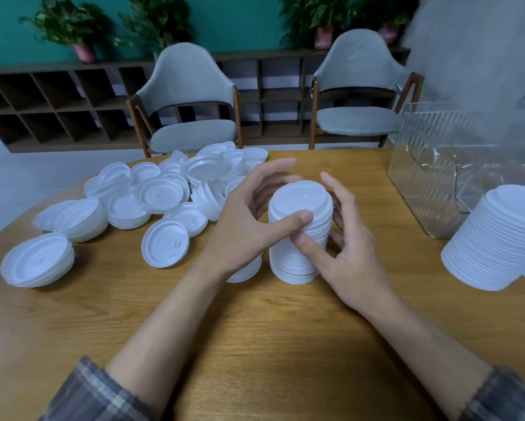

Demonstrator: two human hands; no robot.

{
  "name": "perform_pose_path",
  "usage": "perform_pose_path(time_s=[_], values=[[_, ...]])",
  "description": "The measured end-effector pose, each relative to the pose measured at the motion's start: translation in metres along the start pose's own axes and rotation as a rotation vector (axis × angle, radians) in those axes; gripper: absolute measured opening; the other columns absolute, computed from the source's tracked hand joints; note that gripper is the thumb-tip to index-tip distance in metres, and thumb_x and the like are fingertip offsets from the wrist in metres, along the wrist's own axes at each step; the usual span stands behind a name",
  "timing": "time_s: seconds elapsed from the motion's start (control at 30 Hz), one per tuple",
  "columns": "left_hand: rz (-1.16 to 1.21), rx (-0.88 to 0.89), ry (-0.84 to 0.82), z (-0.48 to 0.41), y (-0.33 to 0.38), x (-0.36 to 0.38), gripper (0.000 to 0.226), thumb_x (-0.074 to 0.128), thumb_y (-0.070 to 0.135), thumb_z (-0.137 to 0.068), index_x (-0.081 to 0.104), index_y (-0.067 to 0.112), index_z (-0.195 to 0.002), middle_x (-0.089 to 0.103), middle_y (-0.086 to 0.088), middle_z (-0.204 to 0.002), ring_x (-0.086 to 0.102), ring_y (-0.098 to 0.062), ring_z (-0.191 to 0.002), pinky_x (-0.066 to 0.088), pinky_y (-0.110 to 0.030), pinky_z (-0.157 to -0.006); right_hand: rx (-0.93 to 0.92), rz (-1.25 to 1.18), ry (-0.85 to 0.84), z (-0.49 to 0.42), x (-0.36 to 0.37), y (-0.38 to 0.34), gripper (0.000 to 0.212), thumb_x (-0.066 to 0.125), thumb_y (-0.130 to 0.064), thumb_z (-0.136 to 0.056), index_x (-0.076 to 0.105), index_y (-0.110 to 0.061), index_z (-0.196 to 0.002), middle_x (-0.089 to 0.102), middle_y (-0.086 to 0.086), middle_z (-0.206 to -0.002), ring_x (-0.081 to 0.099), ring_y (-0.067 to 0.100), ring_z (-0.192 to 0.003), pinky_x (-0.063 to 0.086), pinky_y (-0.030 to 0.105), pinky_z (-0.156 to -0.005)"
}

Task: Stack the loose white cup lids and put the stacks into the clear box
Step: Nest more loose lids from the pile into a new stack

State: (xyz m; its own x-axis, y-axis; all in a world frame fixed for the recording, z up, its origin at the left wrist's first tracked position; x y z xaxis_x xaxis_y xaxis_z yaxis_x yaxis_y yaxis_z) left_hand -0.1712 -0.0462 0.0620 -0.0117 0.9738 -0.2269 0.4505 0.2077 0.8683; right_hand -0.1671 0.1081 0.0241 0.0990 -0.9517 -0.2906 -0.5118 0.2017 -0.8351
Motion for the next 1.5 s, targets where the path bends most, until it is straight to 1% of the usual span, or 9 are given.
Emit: perform_pose_path(time_s=[0.27,0.5,0.67,0.83,1.03,1.17,1.23,1.33,1.5], values=[[-0.030,-0.001,-0.069,-0.001,-0.003,0.005,0.064,0.084,0.008,-0.086,0.057,0.019,-0.143,0.071,0.002,-0.131,0.062,-0.014,-0.130,0.048,-0.039,-0.114,-0.030,0.068,-0.034,0.001,0.001,-0.002,0.074,0.070,-0.059,-0.089,0.038,-0.039,-0.153,0.051,-0.019,-0.148,0.050,0.010,-0.139,0.051,0.048,-0.108],[-0.079,-0.062,-0.065,0.006,-0.016,-0.022,0.063,0.082,0.038,-0.089,0.055,0.031,-0.146,0.066,0.010,-0.141,0.055,-0.006,-0.138,0.045,-0.042,-0.116,-0.004,0.116,-0.077,0.001,0.004,0.001,0.088,0.084,-0.052,-0.076,0.035,-0.042,-0.149,0.048,-0.027,-0.147,0.051,0.004,-0.137,0.050,0.045,-0.109],[-0.490,-0.133,-0.005,0.010,-0.042,-0.054,0.036,0.080,0.032,-0.089,0.071,0.032,-0.124,0.071,0.022,-0.117,0.061,0.006,-0.117,0.052,-0.033,-0.104,-0.008,0.129,-0.049,0.001,0.001,-0.001,0.085,0.084,-0.051,-0.075,0.037,-0.044,-0.146,0.048,-0.031,-0.146,0.050,0.002,-0.136,0.049,0.043,-0.110],[-0.720,-0.184,-0.136,0.014,-0.058,-0.049,0.057,0.072,0.062,-0.076,0.069,0.036,-0.126,0.065,0.022,-0.123,0.059,-0.001,-0.115,0.051,-0.029,-0.100,0.006,0.131,-0.043,0.002,-0.003,-0.001,0.086,0.082,-0.054,-0.074,0.036,-0.047,-0.146,0.044,-0.040,-0.143,0.048,-0.004,-0.134,0.048,0.035,-0.109],[-0.802,-0.208,-0.170,0.013,-0.060,-0.050,0.076,0.066,0.076,-0.065,0.069,0.032,-0.126,0.065,0.016,-0.107,0.062,-0.007,-0.103,0.053,-0.031,-0.090,0.001,0.134,-0.051,0.002,-0.003,-0.001,0.086,0.082,-0.054,-0.076,0.036,-0.043,-0.148,0.046,-0.035,-0.144,0.050,-0.001,-0.135,0.050,0.043,-0.109],[-0.700,-0.141,-0.051,0.010,-0.045,-0.057,0.069,0.077,0.063,-0.066,0.069,0.032,-0.127,0.068,0.014,-0.103,0.064,-0.004,-0.100,0.056,-0.027,-0.090,0.007,0.138,-0.055,0.002,-0.003,0.002,0.086,0.082,-0.055,-0.076,0.035,-0.044,-0.148,0.047,-0.034,-0.144,0.049,-0.001,-0.135,0.049,0.044,-0.110],[-0.489,-0.111,0.083,0.010,-0.030,-0.066,0.055,0.083,0.045,-0.074,0.069,0.036,-0.126,0.070,0.014,-0.107,0.067,-0.003,-0.106,0.056,-0.021,-0.090,0.010,0.125,-0.049,0.002,-0.003,0.003,0.084,0.081,-0.057,-0.078,0.035,-0.046,-0.147,0.047,-0.034,-0.143,0.049,-0.001,-0.135,0.049,0.045,-0.109],[-0.127,-0.030,0.226,0.012,-0.010,-0.069,0.047,0.075,0.035,-0.080,0.071,0.027,-0.127,0.074,0.008,-0.113,0.070,-0.010,-0.111,0.058,-0.029,-0.089,0.009,0.083,-0.026,0.002,-0.004,0.003,0.077,0.075,-0.064,-0.082,0.037,-0.045,-0.146,0.049,-0.032,-0.143,0.051,0.004,-0.136,0.050,0.046,-0.108],[0.074,0.078,0.123,0.017,0.004,-0.030,0.051,0.072,0.019,-0.087,0.062,0.005,-0.135,0.071,-0.006,-0.132,0.065,-0.026,-0.127,0.055,-0.042,-0.102,-0.010,0.047,-0.020,0.002,-0.001,0.001,0.069,0.066,-0.063,-0.089,0.037,-0.040,-0.148,0.055,-0.022,-0.140,0.057,0.011,-0.130,0.052,0.049,-0.103]])
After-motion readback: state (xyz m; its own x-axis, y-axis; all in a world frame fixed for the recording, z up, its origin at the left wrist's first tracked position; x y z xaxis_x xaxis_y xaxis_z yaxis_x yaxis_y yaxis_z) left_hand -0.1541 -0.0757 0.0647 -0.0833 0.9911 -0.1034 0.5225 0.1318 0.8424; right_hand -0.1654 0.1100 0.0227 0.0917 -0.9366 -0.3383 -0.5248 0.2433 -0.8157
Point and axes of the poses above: each hand's wrist, its own z-axis away from the middle knuckle, its own x-axis out of the palm, y = z × x, the point moved 10 cm from there along -z, towards the middle knuckle
